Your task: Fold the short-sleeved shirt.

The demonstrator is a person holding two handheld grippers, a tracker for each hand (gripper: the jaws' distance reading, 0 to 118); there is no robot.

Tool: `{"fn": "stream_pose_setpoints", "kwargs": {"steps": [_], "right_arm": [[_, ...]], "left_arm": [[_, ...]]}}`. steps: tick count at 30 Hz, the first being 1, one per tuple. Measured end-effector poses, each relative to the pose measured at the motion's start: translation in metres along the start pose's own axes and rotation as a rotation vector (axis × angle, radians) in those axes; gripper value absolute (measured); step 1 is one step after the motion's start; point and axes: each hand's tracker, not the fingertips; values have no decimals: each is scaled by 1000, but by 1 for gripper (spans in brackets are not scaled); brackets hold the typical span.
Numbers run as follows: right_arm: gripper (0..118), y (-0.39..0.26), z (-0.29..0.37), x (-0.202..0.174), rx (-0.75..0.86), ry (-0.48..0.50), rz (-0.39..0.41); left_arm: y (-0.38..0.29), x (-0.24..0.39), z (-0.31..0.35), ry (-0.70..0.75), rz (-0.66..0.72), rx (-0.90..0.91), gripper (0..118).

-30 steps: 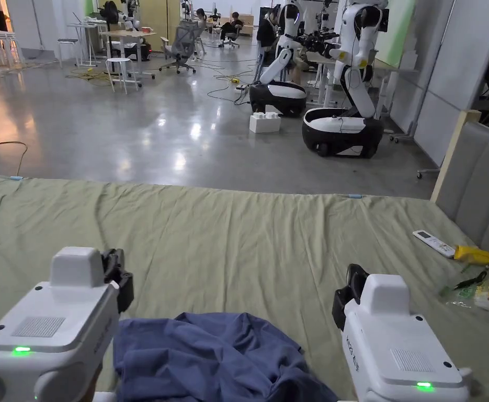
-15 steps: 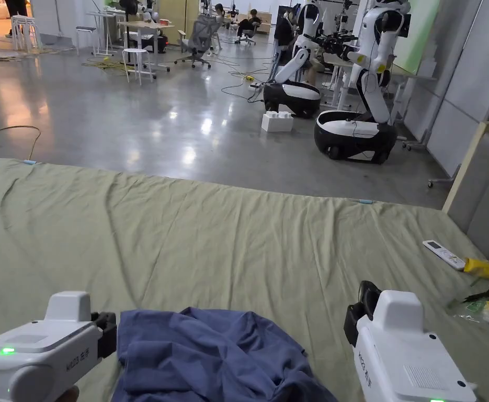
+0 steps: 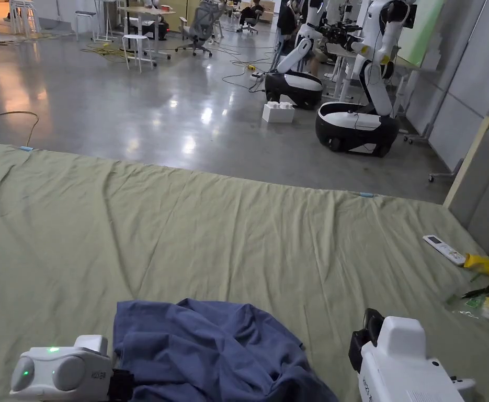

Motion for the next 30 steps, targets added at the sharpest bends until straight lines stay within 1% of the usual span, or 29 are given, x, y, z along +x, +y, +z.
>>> {"fn": "stream_pose_setpoints", "kwargs": {"steps": [2,3,4,6,7,9,10,12,14,16,18,19,20,22,23,24,25,26,27,30], "right_arm": [[1,-4,0,1,-12,-2,-1],[1,-5,-1,1,-17,-3,-1],[1,-7,-2,1,-21,-3,-1],[1,-8,-3,1,-29,-3,0],[1,-9,-4,1,-33,-3,-1],[1,-11,-5,1,-40,-2,-3],[1,-12,-6,1,-45,1,-6],[1,-15,-7,3,-53,3,-9],[1,-19,-10,6,-70,11,-9],[1,-24,-14,13,-111,31,-10],[2,-34,-20,22,-193,60,-23],[7,-42,-23,27,-263,66,-41],[18,-46,-27,30,-284,67,-9],[37,-60,-33,37,-364,87,-9],[47,-67,-38,39,-414,112,-9],[53,-74,-42,40,-452,133,-13],[55,-82,-46,39,-488,143,-8],[55,-89,-51,37,-525,155,11],[61,-99,-57,35,-550,170,33],[70,-119,-71,20,-607,185,108]], "left_arm": [[-5,6,-10,44,-15,-63,65],[-7,14,-9,69,-67,-18,65],[-9,20,-6,96,-98,-12,65],[-11,32,-5,137,-130,-8,61],[-14,35,-4,134,-129,-3,54],[-18,41,-3,127,-141,11,27],[-18,42,-3,141,-163,27,19],[-20,43,-2,133,-182,19,10],[-19,38,3,105,-183,24,7],[-17,29,14,55,-127,53,6],[-17,21,28,14,-79,83,5],[-17,18,36,11,-73,121,5],[-19,17,43,-6,-88,143,5],[-22,15,56,3,-110,167,5],[-23,13,61,-1,-111,174,5],[-24,10,66,-18,-98,189,5],[-25,7,70,-31,-85,197,5],[-26,5,72,-32,-75,203,5],[-27,3,76,-30,-70,211,5],[-32,1,86,-12,-81,237,5]]}}
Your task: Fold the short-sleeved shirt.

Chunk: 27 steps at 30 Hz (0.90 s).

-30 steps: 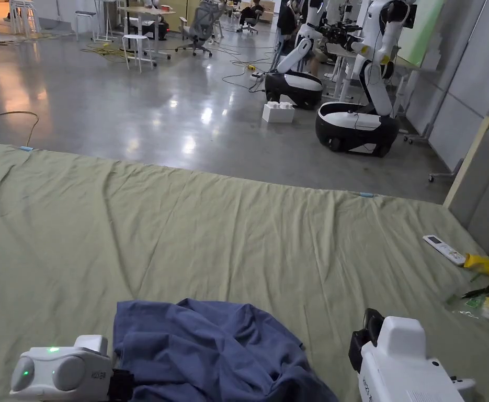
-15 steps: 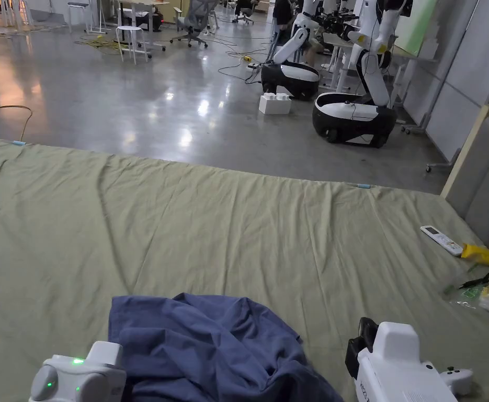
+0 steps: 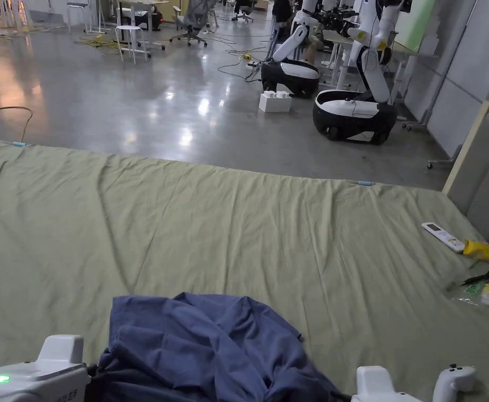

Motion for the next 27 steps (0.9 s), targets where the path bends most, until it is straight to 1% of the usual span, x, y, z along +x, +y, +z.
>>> {"fn": "stream_pose_setpoints", "kwargs": {"steps": [1,2,3,4,5,6,7,9,10,12,13,15,17,18,20,21,23,25,27], "right_arm": [[73,-2,-9,-4,-23,7,23],[73,-4,-17,-7,-44,17,35],[68,-4,-19,-15,-63,13,38],[54,-5,-23,-19,-73,25,36],[26,-7,-25,-22,-73,48,25],[17,-9,-24,-25,-53,83,-1],[12,-9,-18,-31,-41,59,5],[9,-8,-12,-34,-28,42,15],[9,-8,-9,-32,-17,41,1],[8,-6,-1,-26,28,30,-55],[8,-2,7,-23,54,22,-67],[8,8,21,-16,108,0,-71],[8,22,39,-10,156,13,-78],[8,30,49,-8,185,14,-79],[8,48,67,-2,244,-30,-44],[8,58,78,1,279,-41,-41],[8,74,95,12,326,-19,-70],[8,90,113,16,366,-54,-43],[8,103,127,24,391,-66,-43]], "left_arm": [[-1,-2,3,-3,4,3,5],[-1,-4,5,-5,11,8,5],[-3,-6,7,-3,17,10,5],[-4,-8,7,2,18,10,5],[-5,-10,8,9,15,12,5],[-7,-12,9,15,15,14,5],[-7,-15,11,17,18,17,5],[-8,-19,14,16,30,31,5],[-7,-20,17,18,32,40,5],[-3,-22,24,21,30,62,5],[1,-23,29,19,31,84,5],[10,-24,40,13,35,116,5],[22,-24,51,6,31,155,5],[30,-25,56,1,22,161,5],[45,-26,67,-3,19,188,5],[54,-28,73,-11,21,207,5],[70,-31,83,-17,17,220,5],[84,-34,95,0,-10,256,5],[100,-38,108,8,-16,282,5]]}}
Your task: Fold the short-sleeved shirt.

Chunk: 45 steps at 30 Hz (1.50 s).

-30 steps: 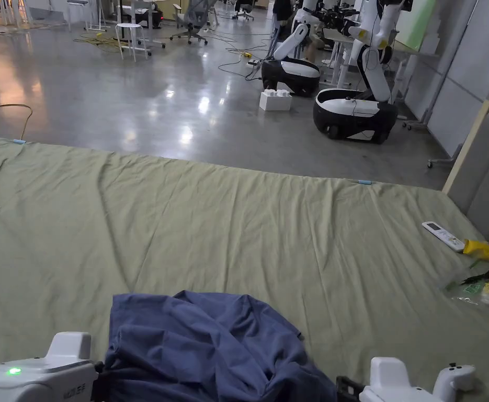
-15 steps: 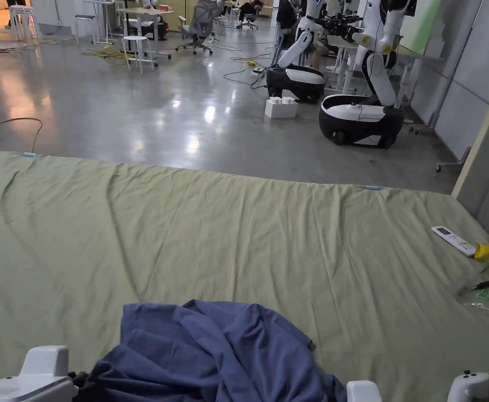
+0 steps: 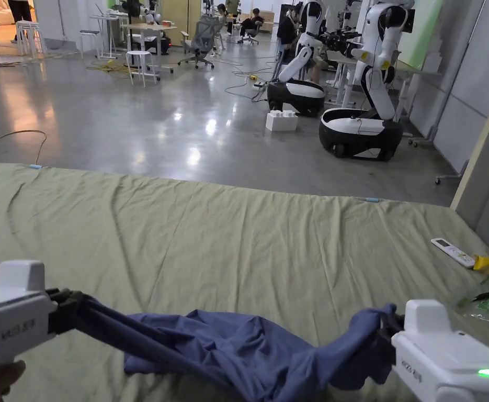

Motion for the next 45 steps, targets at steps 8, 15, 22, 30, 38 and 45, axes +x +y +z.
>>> {"fn": "stream_pose_setpoints", "kwargs": {"steps": [8,15,22,30,38,45], "right_arm": [[8,73,24,27,108,-50,-33],[8,131,20,25,224,-69,-10],[8,163,-4,24,266,-90,-30],[8,211,-39,26,310,-124,-54],[8,275,-65,20,367,-152,2],[8,314,-65,16,433,-186,14]], "left_arm": [[75,-11,36,51,10,119,5],[132,-10,37,58,11,193,5],[164,-9,17,92,11,227,5],[205,-14,-9,124,-6,253,4],[268,-18,-28,160,-26,310,4],[303,-16,-32,176,-43,355,4]]}}
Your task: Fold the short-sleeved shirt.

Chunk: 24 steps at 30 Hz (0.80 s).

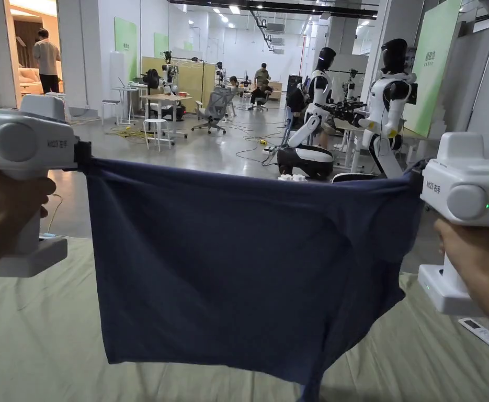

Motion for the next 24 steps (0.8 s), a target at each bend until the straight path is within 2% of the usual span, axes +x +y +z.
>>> {"fn": "stream_pose_setpoints", "kwargs": {"steps": [2,4,8,14,19,22,23,24], "right_arm": [[8,2,1,1,15,3,-27],[8,4,4,-1,43,-20,18],[8,-18,10,-2,19,-8,13],[8,-92,54,-8,-79,10,65],[8,-168,86,0,-164,42,44],[8,-198,115,6,-233,52,5],[8,-200,130,4,-207,50,29],[8,-207,141,6,-235,65,14]], "left_arm": [[1,0,0,2,0,14,4],[0,-1,0,5,-9,22,4],[-22,-2,3,-6,-17,17,4],[-99,3,32,-30,5,-40,4],[-185,3,83,-55,0,-118,4],[-223,-2,114,-72,23,-166,4],[-235,-3,125,-81,31,-183,4],[-240,-7,130,-89,40,-198,4]]}}
